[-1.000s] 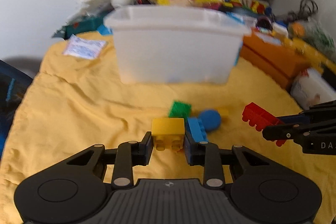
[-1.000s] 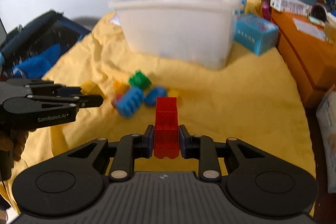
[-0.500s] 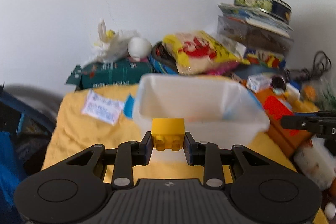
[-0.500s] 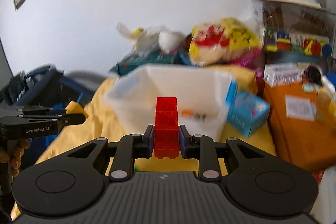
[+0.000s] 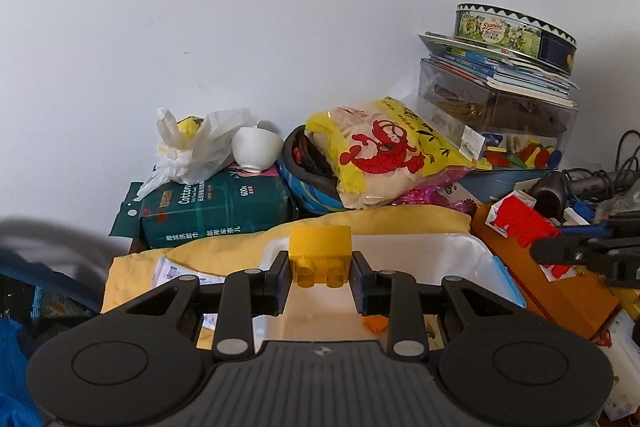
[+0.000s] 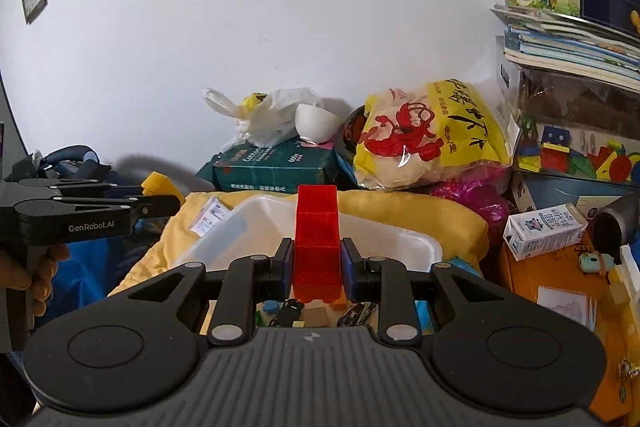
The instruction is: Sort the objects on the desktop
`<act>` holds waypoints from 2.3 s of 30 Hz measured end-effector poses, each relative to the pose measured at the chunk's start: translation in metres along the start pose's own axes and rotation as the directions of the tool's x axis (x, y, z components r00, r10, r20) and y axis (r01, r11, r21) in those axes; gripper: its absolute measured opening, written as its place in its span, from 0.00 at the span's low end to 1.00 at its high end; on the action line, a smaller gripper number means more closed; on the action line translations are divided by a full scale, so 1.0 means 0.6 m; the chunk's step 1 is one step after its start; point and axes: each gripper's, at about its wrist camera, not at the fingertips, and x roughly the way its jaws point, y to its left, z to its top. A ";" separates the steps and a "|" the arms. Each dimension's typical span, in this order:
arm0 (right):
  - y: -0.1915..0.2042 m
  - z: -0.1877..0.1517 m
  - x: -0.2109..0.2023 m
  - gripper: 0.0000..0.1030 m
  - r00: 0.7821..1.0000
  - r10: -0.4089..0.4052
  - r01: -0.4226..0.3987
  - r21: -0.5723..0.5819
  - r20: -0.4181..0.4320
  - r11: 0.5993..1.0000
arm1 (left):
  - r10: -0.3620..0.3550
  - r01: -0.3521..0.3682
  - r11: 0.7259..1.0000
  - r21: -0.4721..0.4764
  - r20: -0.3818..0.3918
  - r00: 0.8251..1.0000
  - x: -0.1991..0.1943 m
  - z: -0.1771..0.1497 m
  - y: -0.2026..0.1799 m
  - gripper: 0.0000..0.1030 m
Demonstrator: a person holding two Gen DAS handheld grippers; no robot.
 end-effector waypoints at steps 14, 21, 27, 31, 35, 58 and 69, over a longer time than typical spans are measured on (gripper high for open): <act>-0.031 -0.018 0.069 0.53 0.996 -0.048 0.050 0.022 -0.069 0.999 | 0.048 -0.048 0.999 0.010 -0.049 0.998 0.043 -0.019 0.013 0.60; -0.010 -0.085 0.039 0.53 0.996 0.002 -0.004 -0.020 -0.086 1.000 | -0.003 0.008 0.998 0.059 -0.084 0.996 0.000 -0.126 0.001 0.60; 0.029 -0.190 0.029 0.53 0.985 0.023 -0.041 -0.101 -0.173 0.994 | -0.036 0.048 0.997 0.054 -0.204 0.978 -0.023 -0.267 -0.027 0.60; 0.048 -0.253 0.039 0.53 0.971 0.016 -0.054 -0.153 -0.240 0.987 | -0.044 0.060 0.997 0.050 -0.273 0.961 -0.029 -0.329 -0.040 0.57; 0.052 -0.284 0.047 0.52 0.962 0.012 -0.058 -0.161 -0.272 0.985 | -0.065 0.087 0.994 0.059 -0.301 0.951 -0.028 -0.362 -0.053 0.55; 0.079 -0.326 0.126 0.32 0.939 -0.008 -0.104 -0.305 -0.343 0.947 | -0.064 0.081 0.996 0.040 -0.314 0.947 0.009 -0.383 -0.074 0.21; 0.072 -0.308 0.071 0.23 0.959 0.058 -0.113 -0.185 -0.279 0.976 | -0.051 0.045 0.998 -0.032 -0.235 0.971 -0.038 -0.343 -0.039 0.21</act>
